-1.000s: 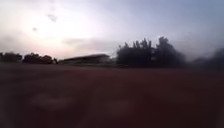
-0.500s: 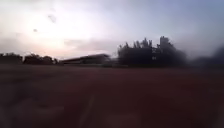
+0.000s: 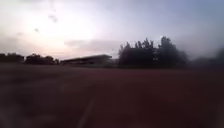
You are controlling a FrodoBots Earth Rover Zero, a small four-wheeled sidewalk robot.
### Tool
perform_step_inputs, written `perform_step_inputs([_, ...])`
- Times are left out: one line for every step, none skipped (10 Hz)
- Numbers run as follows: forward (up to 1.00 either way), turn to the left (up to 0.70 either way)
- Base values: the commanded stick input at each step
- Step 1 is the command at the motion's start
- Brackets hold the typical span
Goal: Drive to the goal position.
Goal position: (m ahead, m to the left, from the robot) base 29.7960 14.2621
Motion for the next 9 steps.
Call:
perform_step_inputs([0.70,0.00])
perform_step_inputs([0.70,0.00])
perform_step_inputs([0.70,0.00])
perform_step_inputs([0.70,0.00])
perform_step_inputs([0.70,0.00])
perform_step_inputs([0.70,0.00])
perform_step_inputs([0.70,0.00])
perform_step_inputs([0.70,-0.07])
perform_step_inputs([0.70,-0.22])
